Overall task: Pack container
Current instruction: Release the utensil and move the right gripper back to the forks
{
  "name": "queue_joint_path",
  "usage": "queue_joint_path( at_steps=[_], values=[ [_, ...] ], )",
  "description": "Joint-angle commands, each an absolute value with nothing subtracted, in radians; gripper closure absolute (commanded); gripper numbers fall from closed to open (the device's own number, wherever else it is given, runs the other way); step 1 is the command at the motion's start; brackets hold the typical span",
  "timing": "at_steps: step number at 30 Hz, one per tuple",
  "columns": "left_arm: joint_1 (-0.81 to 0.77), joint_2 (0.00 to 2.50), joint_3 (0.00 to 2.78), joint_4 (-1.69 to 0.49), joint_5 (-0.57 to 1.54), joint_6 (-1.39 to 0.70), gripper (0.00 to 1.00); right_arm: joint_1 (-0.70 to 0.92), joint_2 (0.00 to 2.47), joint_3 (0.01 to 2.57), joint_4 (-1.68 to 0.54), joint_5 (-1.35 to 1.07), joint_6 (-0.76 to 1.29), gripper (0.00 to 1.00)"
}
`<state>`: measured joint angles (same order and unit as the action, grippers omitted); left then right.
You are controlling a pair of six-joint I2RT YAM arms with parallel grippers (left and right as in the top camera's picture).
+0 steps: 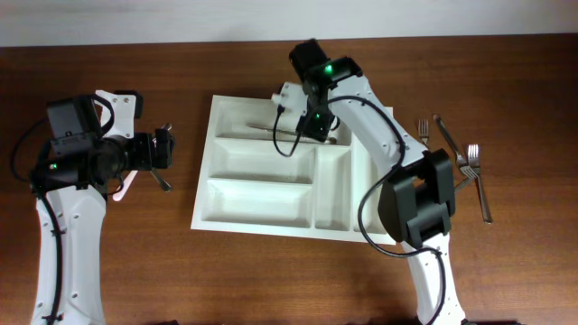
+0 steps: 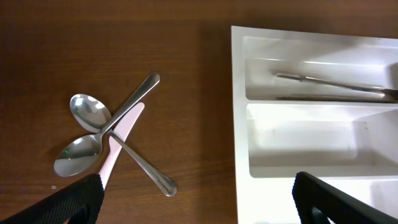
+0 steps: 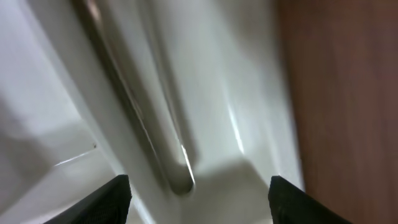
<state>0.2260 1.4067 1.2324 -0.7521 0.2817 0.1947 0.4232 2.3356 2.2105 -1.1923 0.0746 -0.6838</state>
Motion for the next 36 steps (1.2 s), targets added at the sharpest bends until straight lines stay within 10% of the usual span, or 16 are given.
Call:
queue_joint_path(
  at_steps=[1, 19, 36],
  values=[
    [0.228, 1.410, 1.248, -0.749, 0.300, 0.211, 0.01, 0.358, 2.176, 2.304, -1.239, 0.110, -0.487, 0.29],
    [0.228, 1.410, 1.248, -0.749, 0.300, 0.211, 0.01, -0.356, 2.125, 2.051, -1.401, -0.046, 0.009, 0.26],
    [0.228, 1.410, 1.248, -0.749, 0.300, 0.211, 0.01, -0.313, 2.135, 1.647, -0.931, -0.015, -0.181, 0.47]
  ],
)
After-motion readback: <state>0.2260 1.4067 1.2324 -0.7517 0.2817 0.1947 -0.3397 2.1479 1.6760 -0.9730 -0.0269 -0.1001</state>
